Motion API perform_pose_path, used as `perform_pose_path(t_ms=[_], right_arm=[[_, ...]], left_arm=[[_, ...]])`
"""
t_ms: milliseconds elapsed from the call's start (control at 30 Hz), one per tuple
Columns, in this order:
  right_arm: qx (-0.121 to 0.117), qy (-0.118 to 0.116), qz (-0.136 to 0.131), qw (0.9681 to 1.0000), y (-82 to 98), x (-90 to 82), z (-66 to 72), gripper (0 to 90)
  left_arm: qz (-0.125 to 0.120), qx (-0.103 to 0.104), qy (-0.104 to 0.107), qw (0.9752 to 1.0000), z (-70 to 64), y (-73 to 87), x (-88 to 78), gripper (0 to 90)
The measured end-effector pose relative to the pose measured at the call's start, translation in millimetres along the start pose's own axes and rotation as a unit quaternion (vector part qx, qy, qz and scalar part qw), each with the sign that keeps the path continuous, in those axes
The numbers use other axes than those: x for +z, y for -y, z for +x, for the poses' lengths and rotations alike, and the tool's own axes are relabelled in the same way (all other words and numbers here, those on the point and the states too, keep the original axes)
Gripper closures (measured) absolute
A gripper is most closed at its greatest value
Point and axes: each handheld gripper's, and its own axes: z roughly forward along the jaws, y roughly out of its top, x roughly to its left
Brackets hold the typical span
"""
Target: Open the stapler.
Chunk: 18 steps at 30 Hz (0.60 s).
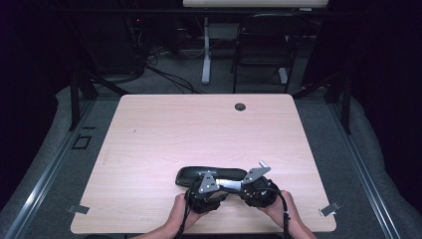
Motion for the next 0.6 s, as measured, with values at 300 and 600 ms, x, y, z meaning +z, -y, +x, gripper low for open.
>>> perform_pose_path(t_ms=[300, 600], right_arm=[[0.012, 0.039, -0.016, 0.999, 2.0, 21.6, -0.6, 86.9], [0.026, 0.063, -0.051, 0.9963, 6.6, 28.0, -0.8, 90.0]], left_arm=[[-0.018, -0.022, -0.03, 0.9991, -3.1, 1.8, 18.2, 90.0], [-0.034, -0.051, -0.038, 0.9974, 3.6, 2.8, 34.0, 90.0]])
